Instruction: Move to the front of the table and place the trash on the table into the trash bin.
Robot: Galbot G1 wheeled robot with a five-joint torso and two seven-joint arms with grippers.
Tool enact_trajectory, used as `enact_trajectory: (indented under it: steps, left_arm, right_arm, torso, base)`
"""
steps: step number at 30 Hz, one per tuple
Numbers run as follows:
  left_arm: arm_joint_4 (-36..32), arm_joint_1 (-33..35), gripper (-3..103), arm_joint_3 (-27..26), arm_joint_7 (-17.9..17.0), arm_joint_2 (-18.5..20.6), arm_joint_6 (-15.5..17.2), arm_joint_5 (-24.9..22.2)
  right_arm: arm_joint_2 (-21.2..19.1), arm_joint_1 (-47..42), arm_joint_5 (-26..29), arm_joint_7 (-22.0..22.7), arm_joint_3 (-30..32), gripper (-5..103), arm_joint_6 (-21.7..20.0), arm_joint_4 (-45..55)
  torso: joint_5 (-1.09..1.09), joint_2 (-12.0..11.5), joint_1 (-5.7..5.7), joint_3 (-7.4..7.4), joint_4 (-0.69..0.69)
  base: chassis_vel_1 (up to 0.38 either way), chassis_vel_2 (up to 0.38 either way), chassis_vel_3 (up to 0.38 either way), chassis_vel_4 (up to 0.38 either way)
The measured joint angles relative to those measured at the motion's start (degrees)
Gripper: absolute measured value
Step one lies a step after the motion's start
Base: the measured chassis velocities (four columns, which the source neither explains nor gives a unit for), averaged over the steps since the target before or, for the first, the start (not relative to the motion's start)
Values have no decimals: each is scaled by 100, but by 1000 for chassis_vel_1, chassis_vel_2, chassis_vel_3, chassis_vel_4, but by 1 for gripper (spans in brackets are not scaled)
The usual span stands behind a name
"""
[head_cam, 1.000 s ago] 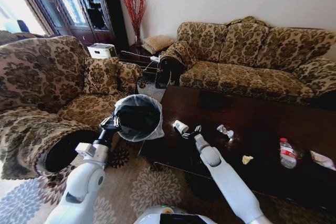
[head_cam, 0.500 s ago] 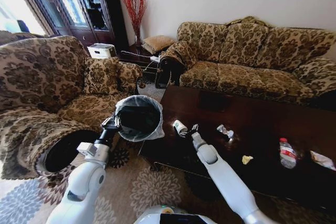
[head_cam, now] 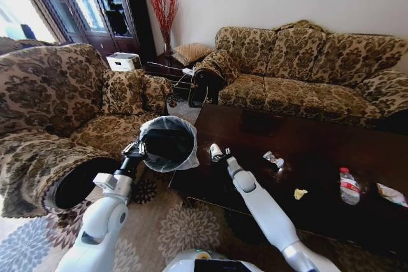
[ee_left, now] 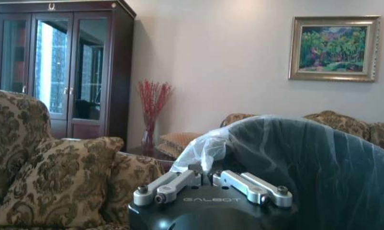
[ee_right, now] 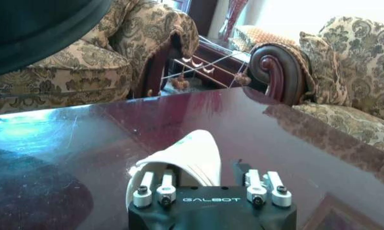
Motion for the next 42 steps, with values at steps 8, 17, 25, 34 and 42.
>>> enact_trajectory:
  steps: [8,17,25,34,42]
  left_arm:
    - [1,-70,3,42,-29,-4,14,-13]
    - [46,-73,3,76,-39,-13,30,17]
    - [92,-141,3,131,-38,22,62,22]
    - [118,-445,3,279,-149,372,585,-399]
    - [320,-1081,3,405,-533,1378,1237,-1346]
  right_arm:
    - [-70,-28,53,108,-16,20,-23,54]
    - [-90,-136,120,203,78,0,-39,163]
    - [-313,-320,609,491,305,0,-80,939]
    - [-964,361,2200,925,569,0,-269,2909]
    - [-1878,1124,3319,707,401,0,-353,3920]
  torso:
    - [0,0,0,0,0]
    - [1,0,0,0,0]
    - [2,0,0,0,0]
    - [0,0,0,0,1]
    - [1,0,0,0,0]
  base:
    - [0,0,0,0]
    - [0,0,0,0]
    - [0,0,0,0]
    - [0,0,0,0]
    - [0,0,0,0]
